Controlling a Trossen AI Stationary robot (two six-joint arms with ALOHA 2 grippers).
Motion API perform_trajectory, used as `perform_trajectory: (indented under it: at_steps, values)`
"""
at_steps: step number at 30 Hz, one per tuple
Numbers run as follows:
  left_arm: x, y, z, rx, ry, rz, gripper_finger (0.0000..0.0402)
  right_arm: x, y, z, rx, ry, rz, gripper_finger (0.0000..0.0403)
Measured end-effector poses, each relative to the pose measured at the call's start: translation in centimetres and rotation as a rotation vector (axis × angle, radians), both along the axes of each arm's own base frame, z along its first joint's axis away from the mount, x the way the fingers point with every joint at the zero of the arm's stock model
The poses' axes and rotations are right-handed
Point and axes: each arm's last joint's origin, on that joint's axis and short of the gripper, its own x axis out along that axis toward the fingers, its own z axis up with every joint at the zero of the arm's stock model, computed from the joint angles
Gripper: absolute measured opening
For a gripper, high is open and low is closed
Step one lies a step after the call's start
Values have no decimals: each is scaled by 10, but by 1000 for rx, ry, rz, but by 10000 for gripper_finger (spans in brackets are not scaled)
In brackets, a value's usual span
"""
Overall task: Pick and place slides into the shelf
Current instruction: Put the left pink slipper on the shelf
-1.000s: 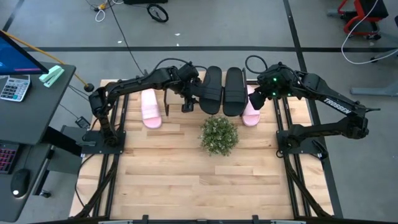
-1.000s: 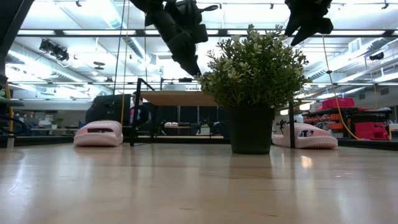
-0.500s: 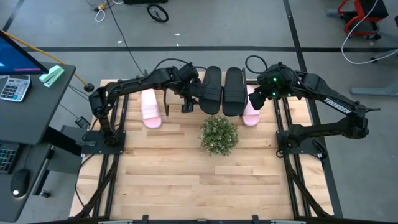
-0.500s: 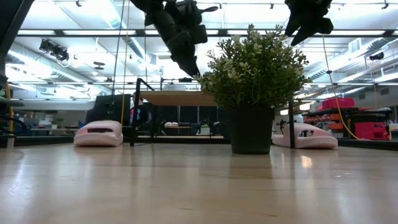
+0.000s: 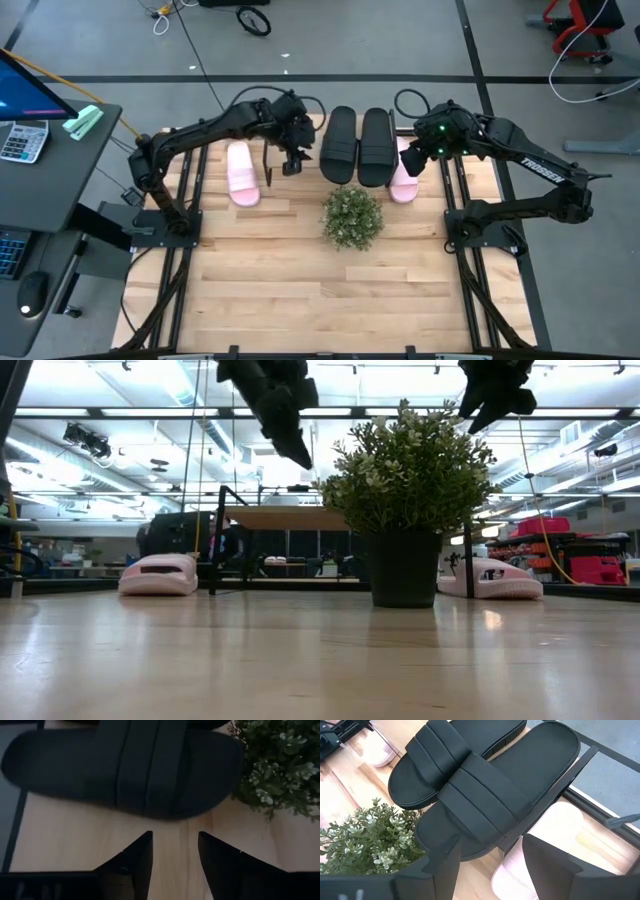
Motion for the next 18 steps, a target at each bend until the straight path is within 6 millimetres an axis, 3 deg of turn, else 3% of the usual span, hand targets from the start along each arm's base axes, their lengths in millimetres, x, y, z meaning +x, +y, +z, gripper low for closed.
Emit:
perform_trajectory:
  at_steps: [10,18]
  values:
    - [-32,10,8,-73,91,101,157,1,-1,-17,20,55,-16,219]
    - [-44,5,17,-82,103,111,149,-8,-18,-25,73,52,-175,219]
